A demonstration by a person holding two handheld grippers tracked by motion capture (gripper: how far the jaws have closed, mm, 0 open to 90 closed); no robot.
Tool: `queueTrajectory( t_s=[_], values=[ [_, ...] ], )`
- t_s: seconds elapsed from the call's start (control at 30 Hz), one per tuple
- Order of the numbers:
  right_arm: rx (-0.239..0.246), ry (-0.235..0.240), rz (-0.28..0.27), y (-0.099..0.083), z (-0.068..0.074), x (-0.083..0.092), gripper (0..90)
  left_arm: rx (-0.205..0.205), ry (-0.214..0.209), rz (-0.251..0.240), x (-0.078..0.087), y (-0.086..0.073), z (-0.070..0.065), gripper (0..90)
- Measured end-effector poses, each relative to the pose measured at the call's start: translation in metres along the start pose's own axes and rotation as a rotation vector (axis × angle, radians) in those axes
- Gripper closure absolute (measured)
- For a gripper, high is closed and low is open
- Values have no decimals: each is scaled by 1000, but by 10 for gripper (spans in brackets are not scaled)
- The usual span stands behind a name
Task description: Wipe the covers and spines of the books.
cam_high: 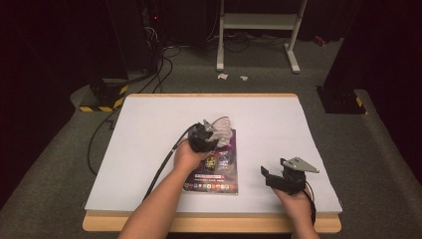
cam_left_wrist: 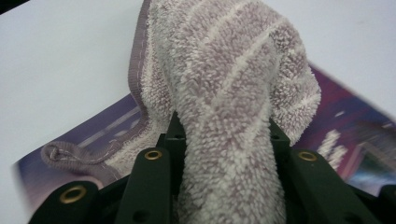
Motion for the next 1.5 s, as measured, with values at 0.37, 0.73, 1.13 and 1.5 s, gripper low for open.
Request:
queueTrajectory(
  t_s=[0.37, 0.73, 1.13, 1.5],
  values=[
    [9, -5, 8, -1, 2, -2, 176, 83, 99, 26, 23, -32, 51, 644],
    [7, -5, 5, -1, 1, -2, 177, 86, 126, 40, 21, -28, 52, 646],
    [4, -2, -2, 0, 1, 0, 177, 7, 30, 6, -7, 9, -9, 648],
    [2, 8, -3, 0, 1, 0, 176, -37, -48, -21, -27, 40, -57, 647]
  ],
)
Point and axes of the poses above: each handheld gripper's, and its own axes: x roughly backward along the jaws, y roughly out of its top, z roughly to its left, the point moved 4 cm from there along -x, roughly forward along the jaws, and after that the axes turned 5 degrees about -x, right-handed, at the moved point
